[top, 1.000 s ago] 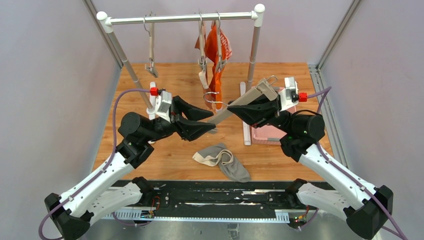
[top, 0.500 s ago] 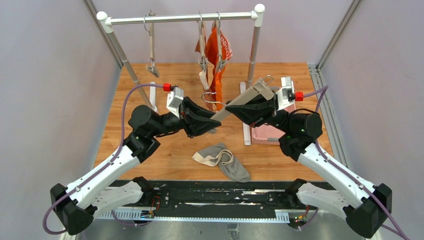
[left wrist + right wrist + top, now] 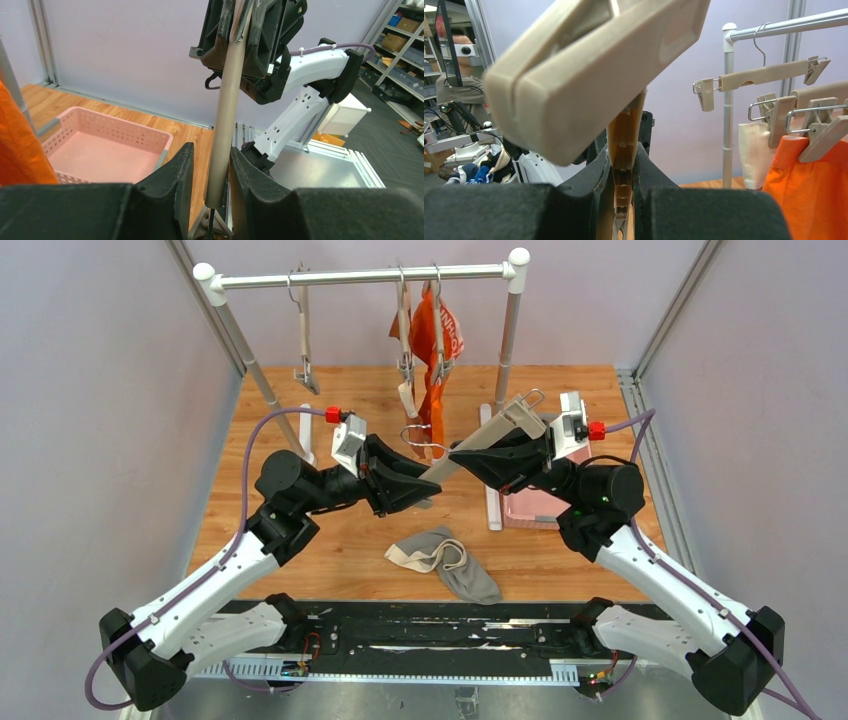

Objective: Remove the underwear clipped to the hanger

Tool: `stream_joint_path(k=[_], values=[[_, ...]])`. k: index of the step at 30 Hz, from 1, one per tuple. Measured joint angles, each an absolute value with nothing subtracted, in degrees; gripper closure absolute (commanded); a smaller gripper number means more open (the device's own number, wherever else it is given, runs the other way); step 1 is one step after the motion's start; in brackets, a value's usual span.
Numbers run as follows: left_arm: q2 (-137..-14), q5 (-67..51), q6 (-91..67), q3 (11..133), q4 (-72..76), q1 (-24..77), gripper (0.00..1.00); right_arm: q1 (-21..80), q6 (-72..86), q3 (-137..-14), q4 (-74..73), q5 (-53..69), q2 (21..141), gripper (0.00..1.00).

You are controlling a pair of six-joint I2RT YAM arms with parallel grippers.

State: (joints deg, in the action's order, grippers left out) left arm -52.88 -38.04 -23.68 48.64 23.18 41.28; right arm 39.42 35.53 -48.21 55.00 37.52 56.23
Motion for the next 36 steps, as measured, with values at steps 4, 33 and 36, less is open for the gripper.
stream_joint_path(k=[4, 33, 36], values=[[-52.1, -38.0, -24.1, 48.6, 22.6, 41.3, 0.88, 39.8, 35.5, -48.3, 54.6, 37.5, 56.2, 0.99], [-51.9, -38.4, -25.3, 50.5, 22.8, 41.3, 0.47, 41.6, 32.9, -49.2, 50.5, 37.9, 55.5, 0.99], [-52.4, -38.4, -25.2, 50.5, 22.8, 41.3, 0.81, 41.9, 32.9, -49.3, 50.5, 38.0, 55.5, 1.00]])
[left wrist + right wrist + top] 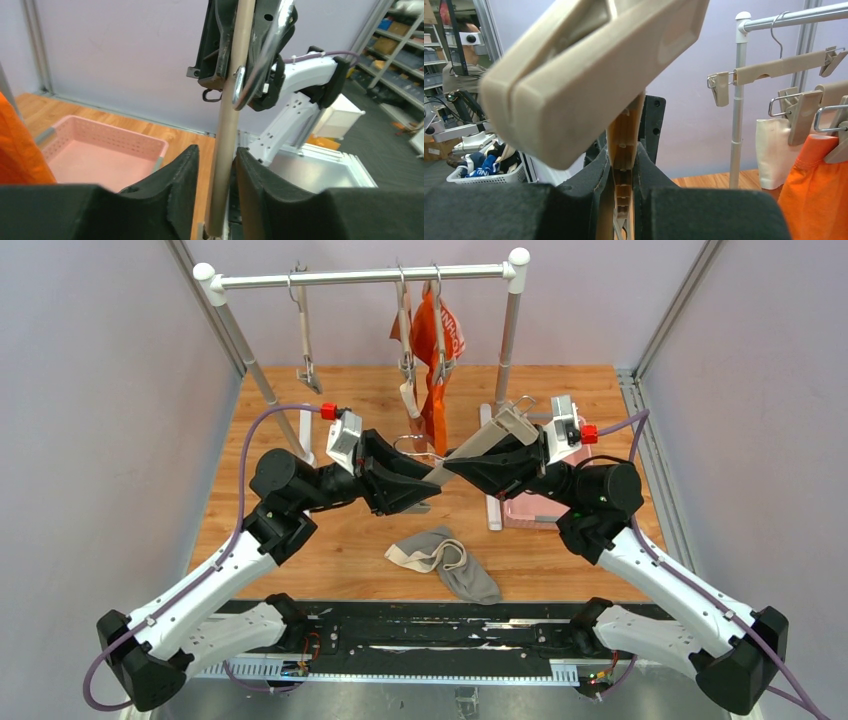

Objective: Remove the underwear clipped to the hanger

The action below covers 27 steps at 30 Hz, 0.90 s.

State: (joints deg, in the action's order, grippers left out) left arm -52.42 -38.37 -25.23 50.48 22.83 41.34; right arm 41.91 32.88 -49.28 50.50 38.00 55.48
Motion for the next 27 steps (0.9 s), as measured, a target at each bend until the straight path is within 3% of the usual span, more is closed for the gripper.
stream_joint_path(k=[1, 2, 8, 9, 10, 11, 12, 14, 20, 27], values=[[-52.6, -38.4, -25.1, 50.5, 22.8, 41.3, 0.97, 42.0, 32.9, -49.3, 50.5, 38.0, 55.5, 1.00], [-52.7, -38.5, -25.2, 50.5, 22.8, 41.4, 1.00, 42.0, 32.9, -49.3, 50.4, 38.0, 55.5, 0.99], [-52.3, -40.0, -24.0, 50.5, 23.4, 41.5, 1.00, 42.1, 33.1, -49.4, 49.6, 37.3, 55.4, 0.99], [-52.2, -39.9, -23.9, 50.5, 23.3, 41.5, 1.00, 42.1, 33.0, -49.4, 49.5, 37.1, 55.4, 0.93], [-51.9, -39.6, -23.9, 50.5, 23.0, 41.5, 1.00, 42.2, 32.9, -49.4, 49.2, 36.8, 55.4, 0.78], [-51.6, -39.4, -24.0, 50.4, 22.6, 41.5, 1.00, 42.3, 32.9, -49.6, 48.8, 36.7, 55.4, 0.56], [-51.2, -39.2, -24.1, 50.4, 22.1, 41.5, 1.00, 42.4, 32.6, -50.0, 47.9, 36.6, 55.4, 0.43], [-50.0, -38.2, -24.2, 50.6, 20.6, 41.5, 1.00, 42.5, 31.1, -50.7, 45.8, 36.3, 55.3, 0.28], [-44.9, -32.8, -20.9, 54.4, 7.4, 41.5, 1.00, 42.5, 26.0, -51.2, 36.0, 34.1, 53.3, 0.22], [-34.2, -11.0, -14.7, 61.3, -24.9, 41.5, 1.00, 46.9, 14.4, -50.8, 11.0, 17.8, 46.6, 0.30]])
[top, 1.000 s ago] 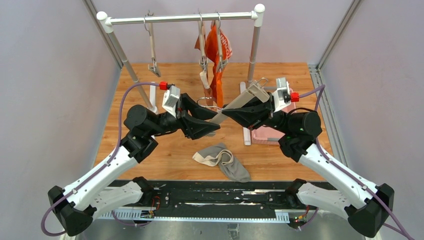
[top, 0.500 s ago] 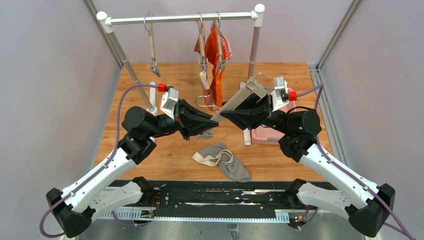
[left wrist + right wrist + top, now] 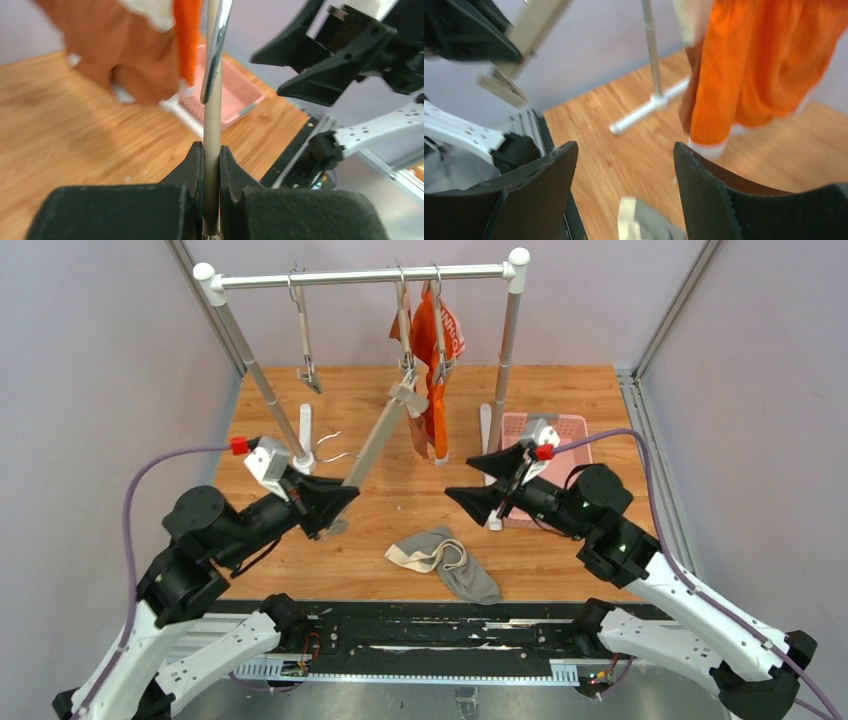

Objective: Remove the underwear clipped to the hanger

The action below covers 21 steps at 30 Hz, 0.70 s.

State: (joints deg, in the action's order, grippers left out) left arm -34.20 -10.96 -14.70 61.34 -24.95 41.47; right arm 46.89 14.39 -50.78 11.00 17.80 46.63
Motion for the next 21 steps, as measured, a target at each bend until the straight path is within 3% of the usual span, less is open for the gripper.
stream_joint_path(k=[5, 10, 21], values=[[-28.3, 2.0, -14.9, 63.1, -38.9, 41.5, 1.00, 57.6, 9.8, -46.6, -2.0, -0.7, 46.4, 0.31], [-31.2, 12.5, -15.3, 63.9, -46.7, 41.5, 1.00, 66.6, 9.8, -41.0, -9.5, -15.2, 52.5, 0.28], [-42.1, 26.3, -15.2, 66.0, -47.8, 41.5, 1.00, 68.8, 14.0, -39.1, -11.6, -20.2, 63.4, 0.21]])
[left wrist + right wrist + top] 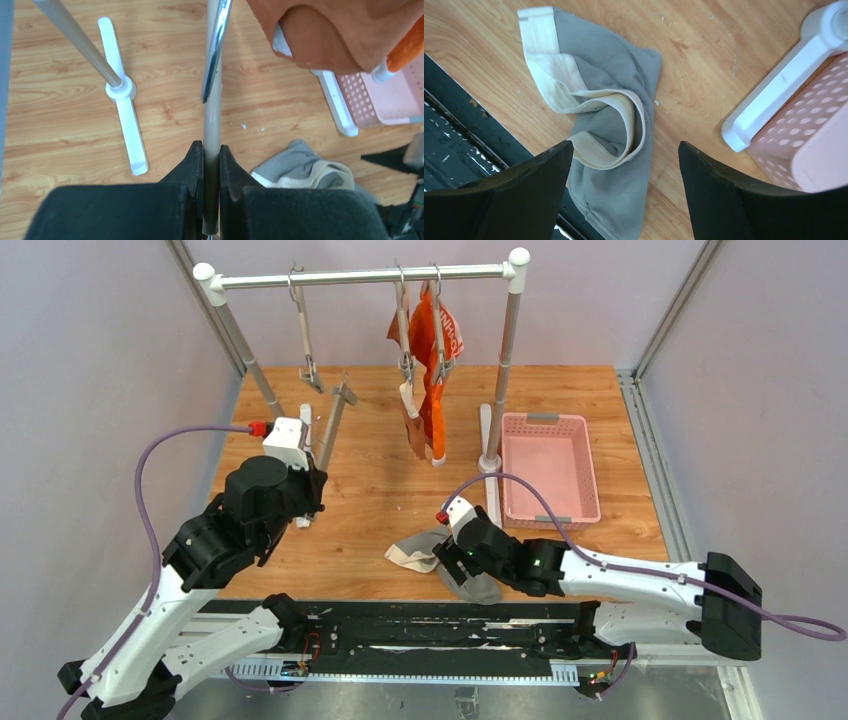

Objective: Remove the underwear clipped to the hanger

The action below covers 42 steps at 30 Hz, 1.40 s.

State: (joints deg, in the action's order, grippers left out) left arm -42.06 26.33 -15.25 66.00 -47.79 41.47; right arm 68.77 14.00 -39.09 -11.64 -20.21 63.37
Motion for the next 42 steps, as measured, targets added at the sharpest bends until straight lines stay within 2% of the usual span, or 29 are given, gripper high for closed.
stream_joint_path(k=[5, 11, 13, 16, 17, 23, 31, 37, 42], values=[[-42.9, 29.0, -14.9, 66.0, -43.4, 41.5, 1.00, 68.9, 16.2, -38.2, -11.4, -19.0, 68.0, 0.27], [-43.4, 30.0, -14.3, 66.4, -41.6, 41.5, 1.00, 68.9, 18.7, -38.0, -11.7, -18.7, 70.9, 0.46], [-43.6, 30.6, -14.1, 66.8, -41.7, 41.5, 1.00, 68.9, 19.3, -38.0, -12.1, -19.0, 71.9, 0.60], [-43.5, 32.3, -13.7, 67.1, -42.3, 41.5, 1.00, 68.9, 19.7, -38.8, -13.8, -19.7, 73.5, 0.95], [-43.4, 32.9, -13.5, 67.2, -42.7, 41.5, 1.00, 68.9, 20.1, -39.1, -14.3, -19.9, 73.8, 0.99], [-42.2, 38.5, -13.2, 67.2, -46.8, 41.5, 1.00, 68.9, 20.3, -41.5, -18.3, -21.3, 71.9, 0.99], [-43.5, 45.0, -11.5, 69.1, -49.9, 40.9, 1.00, 68.9, 19.7, -48.8, -27.6, -31.7, 56.7, 0.99], [-48.1, 40.4, -9.0, 69.1, -47.8, 30.7, 1.00, 68.9, 18.0, -58.2, -35.0, -44.6, 48.5, 0.99], [-51.1, 36.8, -6.4, 69.5, -46.0, 25.5, 1.00, 67.4, 13.5, -61.5, -35.2, -53.5, 45.5, 1.00]])
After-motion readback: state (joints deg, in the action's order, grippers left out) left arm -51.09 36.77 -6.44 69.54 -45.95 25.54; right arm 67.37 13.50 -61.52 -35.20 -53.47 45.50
